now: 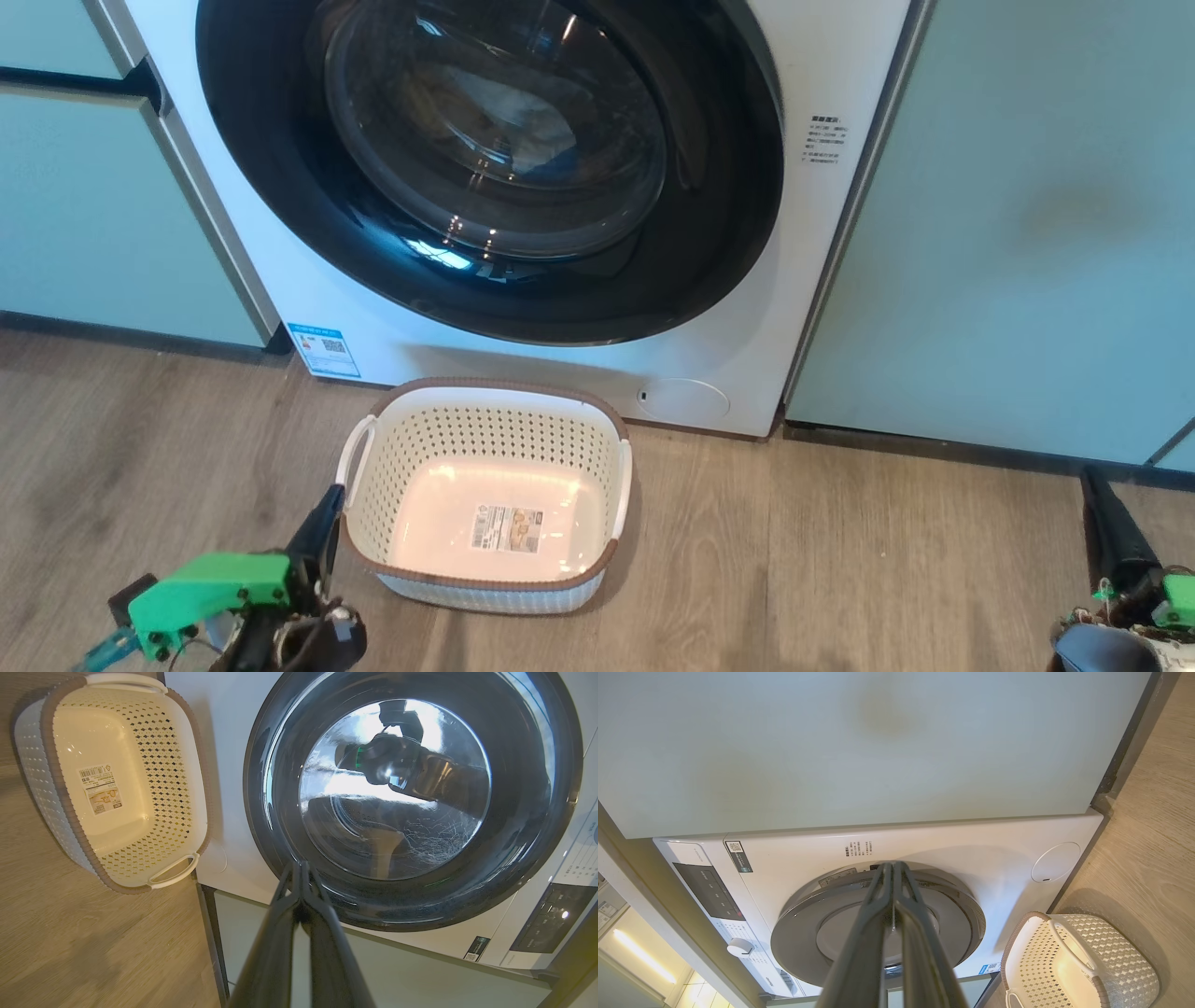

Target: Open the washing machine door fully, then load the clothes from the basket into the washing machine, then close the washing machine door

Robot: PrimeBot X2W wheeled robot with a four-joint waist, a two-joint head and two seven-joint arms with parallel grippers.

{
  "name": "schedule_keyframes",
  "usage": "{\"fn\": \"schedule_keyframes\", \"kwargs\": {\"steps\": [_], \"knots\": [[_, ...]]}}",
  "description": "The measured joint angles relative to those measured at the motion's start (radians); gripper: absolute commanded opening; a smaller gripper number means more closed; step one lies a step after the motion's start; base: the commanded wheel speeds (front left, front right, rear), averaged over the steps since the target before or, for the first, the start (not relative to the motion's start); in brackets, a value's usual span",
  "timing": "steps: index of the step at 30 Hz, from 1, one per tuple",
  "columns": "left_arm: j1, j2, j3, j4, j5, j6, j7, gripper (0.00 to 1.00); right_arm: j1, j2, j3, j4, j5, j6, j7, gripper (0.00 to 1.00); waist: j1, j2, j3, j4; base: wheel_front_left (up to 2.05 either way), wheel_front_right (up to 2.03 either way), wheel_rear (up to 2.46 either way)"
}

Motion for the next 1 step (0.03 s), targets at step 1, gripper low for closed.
{"fn": "schedule_keyframes", "kwargs": {"steps": [1], "knots": [[0.000,0.000,0.000,0.000,0.000,0.000,0.000,0.00,0.000,0.000,0.000,0.000,0.000,0.000,0.000,0.00,0.0000,0.0000,0.000,0.000,0.00,0.00,0.00]]}}
